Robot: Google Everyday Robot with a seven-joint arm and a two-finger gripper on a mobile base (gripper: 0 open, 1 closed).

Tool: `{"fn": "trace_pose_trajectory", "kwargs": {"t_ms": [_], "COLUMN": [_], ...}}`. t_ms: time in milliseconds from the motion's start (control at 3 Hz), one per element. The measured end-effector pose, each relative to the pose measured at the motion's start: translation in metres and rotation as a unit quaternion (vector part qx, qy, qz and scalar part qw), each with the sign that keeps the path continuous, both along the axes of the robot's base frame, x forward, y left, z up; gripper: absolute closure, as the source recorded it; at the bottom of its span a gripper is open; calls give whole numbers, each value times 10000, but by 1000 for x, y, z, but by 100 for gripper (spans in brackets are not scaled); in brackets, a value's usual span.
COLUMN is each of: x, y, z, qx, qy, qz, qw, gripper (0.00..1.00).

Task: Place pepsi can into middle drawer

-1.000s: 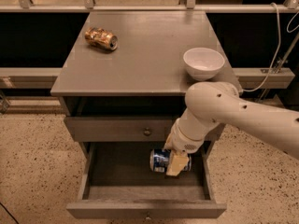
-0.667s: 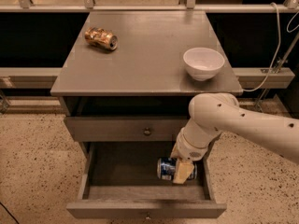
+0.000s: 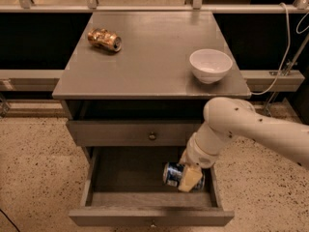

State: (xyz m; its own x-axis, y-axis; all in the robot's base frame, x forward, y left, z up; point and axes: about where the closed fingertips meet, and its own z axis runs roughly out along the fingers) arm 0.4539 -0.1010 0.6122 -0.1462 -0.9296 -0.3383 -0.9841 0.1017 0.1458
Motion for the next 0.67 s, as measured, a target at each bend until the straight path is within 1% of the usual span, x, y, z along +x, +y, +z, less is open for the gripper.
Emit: {"fn": "trace_pose_trajectory", "kwargs": {"t_ms": [333, 667], "x": [-7, -4], "y": [-24, -45], "z": [-35, -78], "qx": [486, 1219], "qy": [453, 811], "qz": [-1323, -2802], "qw": [9890, 9487], "gripper": [100, 100]}}
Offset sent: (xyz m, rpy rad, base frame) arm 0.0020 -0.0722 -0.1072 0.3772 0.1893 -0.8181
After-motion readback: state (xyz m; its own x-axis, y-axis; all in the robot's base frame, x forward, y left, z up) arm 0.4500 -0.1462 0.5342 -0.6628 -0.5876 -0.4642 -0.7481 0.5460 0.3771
